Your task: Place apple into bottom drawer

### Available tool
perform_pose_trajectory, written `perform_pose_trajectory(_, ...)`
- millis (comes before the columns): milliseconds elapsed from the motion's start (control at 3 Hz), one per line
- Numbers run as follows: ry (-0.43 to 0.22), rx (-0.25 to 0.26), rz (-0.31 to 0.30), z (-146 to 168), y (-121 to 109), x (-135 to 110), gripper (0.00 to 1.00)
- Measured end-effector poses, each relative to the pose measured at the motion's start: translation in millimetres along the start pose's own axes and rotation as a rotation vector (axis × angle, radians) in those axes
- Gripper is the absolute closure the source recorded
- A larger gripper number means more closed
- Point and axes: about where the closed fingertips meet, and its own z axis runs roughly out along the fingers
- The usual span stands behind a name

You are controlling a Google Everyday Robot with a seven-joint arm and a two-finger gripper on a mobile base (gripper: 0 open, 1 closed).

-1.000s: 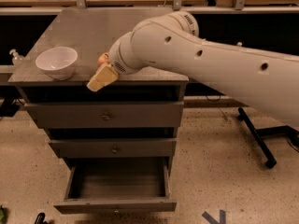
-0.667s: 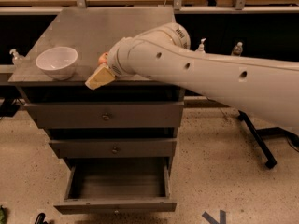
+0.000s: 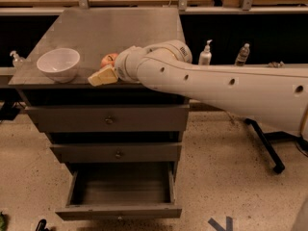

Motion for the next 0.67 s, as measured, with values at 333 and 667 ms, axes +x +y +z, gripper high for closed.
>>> perform_pose_trajectory(333, -0.007, -0.002, 0.005, 0.4, 2.1, -2.9, 0.26)
perform_pose_trajectory(667, -0.009, -0.003, 0.004, 0.2, 3.1, -4.4, 0.49)
